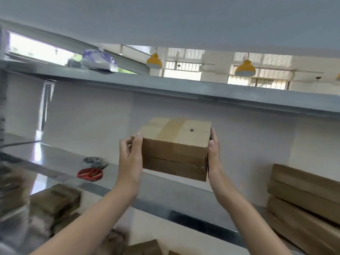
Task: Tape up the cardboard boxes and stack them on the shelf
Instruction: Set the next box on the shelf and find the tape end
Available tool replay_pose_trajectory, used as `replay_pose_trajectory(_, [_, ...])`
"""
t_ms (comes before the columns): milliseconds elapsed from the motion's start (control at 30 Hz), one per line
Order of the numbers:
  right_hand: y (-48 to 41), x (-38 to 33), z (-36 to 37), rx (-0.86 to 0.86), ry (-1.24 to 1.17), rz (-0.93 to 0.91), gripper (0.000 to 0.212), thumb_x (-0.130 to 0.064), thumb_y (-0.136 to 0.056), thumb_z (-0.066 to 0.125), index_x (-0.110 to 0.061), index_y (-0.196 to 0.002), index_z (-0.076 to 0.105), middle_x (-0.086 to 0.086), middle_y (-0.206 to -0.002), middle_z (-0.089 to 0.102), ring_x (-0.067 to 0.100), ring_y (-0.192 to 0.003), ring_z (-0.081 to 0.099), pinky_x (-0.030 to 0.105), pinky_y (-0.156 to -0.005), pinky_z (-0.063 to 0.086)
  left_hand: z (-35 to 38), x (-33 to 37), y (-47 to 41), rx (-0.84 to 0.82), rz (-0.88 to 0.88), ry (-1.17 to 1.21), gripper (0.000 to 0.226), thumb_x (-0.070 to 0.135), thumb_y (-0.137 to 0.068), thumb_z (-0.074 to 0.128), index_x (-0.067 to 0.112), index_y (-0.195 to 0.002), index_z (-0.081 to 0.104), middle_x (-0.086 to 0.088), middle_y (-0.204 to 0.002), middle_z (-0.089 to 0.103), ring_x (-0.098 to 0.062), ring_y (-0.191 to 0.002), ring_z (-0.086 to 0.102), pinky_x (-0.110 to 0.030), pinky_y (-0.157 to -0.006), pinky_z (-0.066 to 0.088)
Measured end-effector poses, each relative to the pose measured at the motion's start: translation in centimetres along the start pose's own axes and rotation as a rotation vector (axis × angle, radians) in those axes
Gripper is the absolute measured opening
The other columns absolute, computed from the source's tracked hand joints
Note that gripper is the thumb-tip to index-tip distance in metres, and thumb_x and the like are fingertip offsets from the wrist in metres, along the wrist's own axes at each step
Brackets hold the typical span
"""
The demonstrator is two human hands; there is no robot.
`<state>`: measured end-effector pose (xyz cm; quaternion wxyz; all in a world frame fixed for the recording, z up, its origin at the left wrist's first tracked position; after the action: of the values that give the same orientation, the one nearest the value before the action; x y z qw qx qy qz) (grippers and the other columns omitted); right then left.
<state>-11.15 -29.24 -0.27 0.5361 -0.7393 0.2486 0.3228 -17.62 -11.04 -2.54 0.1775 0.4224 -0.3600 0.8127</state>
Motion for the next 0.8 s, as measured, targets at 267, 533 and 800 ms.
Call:
replay_pose_trajectory(267, [-0.9,0.3,23.5,-0.258,-0.181,0.101,0.083,-0.087,-0.082,0.011,-0.048,-0.155,0.003,-0.025,-0.161,0.008,0.002,-0.149,0.015,0.044,-0.125,0.017,-21.3,1.0,-7.1,0.070,-0.070,-0.190,0.050,0.061,-0.092,0.046,0.025,-0.125,0.036,0.001,-0.118,0.051,-0.015,-0.109,0.051,-0.029,-0.087,0.040])
replay_pose_trajectory(533, [-3.4,1.5,36.8,-0.355,-0.210,0.180,0.089,-0.080,-0.081,0.014,-0.038,-0.158,0.001,-0.019,-0.164,0.005,0.010,-0.151,0.012,0.031,-0.123,0.015,-33.2,0.0,-14.2,0.131,-0.078,-0.241,0.051,0.071,-0.084,0.053,0.035,-0.117,0.038,0.003,-0.125,0.050,-0.023,-0.124,0.048,-0.056,-0.111,0.037])
replay_pose_trajectory(800, [-7.6,5.5,43.1,-0.490,-0.149,0.261,0.075,-0.071,-0.088,0.010,-0.044,-0.155,-0.011,-0.018,-0.162,0.011,0.005,-0.147,0.017,0.020,-0.109,0.007,-36.5,-3.6,-22.6,0.183,-0.010,-0.276,0.046,0.046,-0.101,0.043,0.028,-0.144,0.041,0.004,-0.124,0.048,-0.020,-0.121,0.043,-0.033,-0.086,0.037])
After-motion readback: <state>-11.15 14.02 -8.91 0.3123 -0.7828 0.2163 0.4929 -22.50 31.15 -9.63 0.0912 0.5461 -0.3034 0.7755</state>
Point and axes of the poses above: each hand's wrist, its own y-axis away from the middle knuckle, its own z-axis out of the palm, x = y × z, the point moved 2 cm from there along -y, towards the middle knuckle
